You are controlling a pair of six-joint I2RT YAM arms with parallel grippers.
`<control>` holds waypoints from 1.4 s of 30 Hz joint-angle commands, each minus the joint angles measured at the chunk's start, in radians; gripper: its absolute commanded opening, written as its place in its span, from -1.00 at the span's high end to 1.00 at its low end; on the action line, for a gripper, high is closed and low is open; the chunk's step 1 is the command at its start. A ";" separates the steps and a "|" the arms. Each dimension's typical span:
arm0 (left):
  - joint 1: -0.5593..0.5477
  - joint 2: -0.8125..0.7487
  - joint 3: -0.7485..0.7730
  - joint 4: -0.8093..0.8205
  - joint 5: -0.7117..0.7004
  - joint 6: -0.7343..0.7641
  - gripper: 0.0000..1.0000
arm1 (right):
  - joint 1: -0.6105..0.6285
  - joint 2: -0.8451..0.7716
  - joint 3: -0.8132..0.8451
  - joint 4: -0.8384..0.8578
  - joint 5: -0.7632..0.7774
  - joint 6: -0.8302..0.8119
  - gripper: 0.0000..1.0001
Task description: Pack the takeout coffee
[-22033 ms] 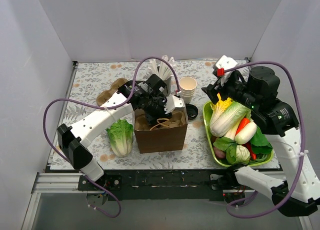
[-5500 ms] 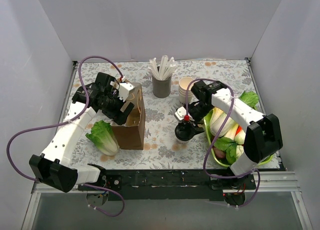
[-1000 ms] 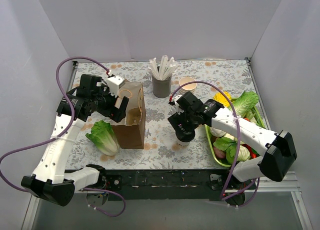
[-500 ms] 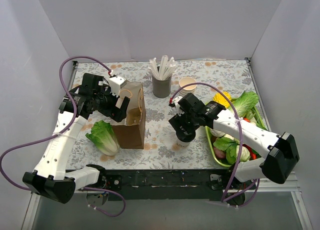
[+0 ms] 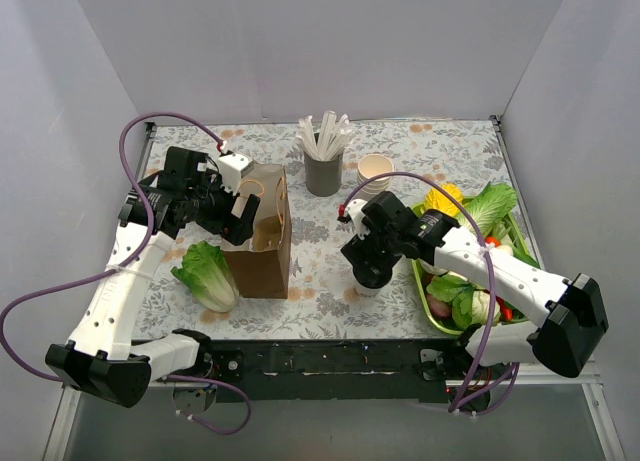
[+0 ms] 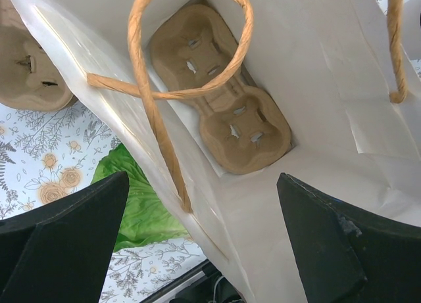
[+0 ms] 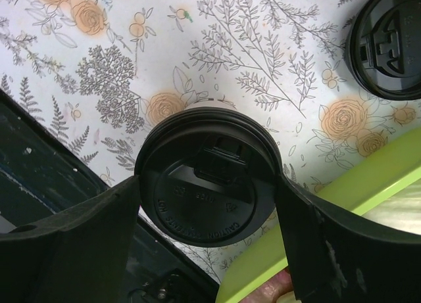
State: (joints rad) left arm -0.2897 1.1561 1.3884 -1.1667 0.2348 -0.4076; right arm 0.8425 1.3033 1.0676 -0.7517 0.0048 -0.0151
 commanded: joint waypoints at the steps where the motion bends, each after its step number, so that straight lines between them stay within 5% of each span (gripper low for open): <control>1: 0.003 -0.003 0.037 -0.008 0.018 0.010 -0.96 | 0.006 -0.015 -0.052 -0.067 -0.137 -0.048 -0.67; 15: 0.003 0.014 0.115 0.010 0.049 0.007 -0.96 | 0.006 -0.007 0.037 -0.140 -0.203 -0.172 -0.19; 21: 0.003 0.017 0.182 0.027 0.109 -0.016 -0.96 | 0.004 -0.042 0.060 -0.143 -0.215 -0.232 0.50; 30: 0.003 -0.029 0.259 0.044 -0.087 -0.083 -0.96 | 0.006 -0.111 0.146 -0.136 -0.203 -0.312 0.63; 35: 0.004 -0.049 0.247 -0.025 -0.071 -0.083 -0.96 | 0.003 -0.128 0.202 -0.123 -0.184 -0.348 0.97; 42: 0.018 -0.004 0.176 -0.039 -0.032 -0.085 -0.95 | -0.014 -0.147 0.256 0.015 -0.164 -0.358 0.97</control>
State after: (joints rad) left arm -0.2783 1.1149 1.5894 -1.1778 0.1837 -0.4854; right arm 0.8391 1.1866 1.2556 -0.8623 -0.1802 -0.3546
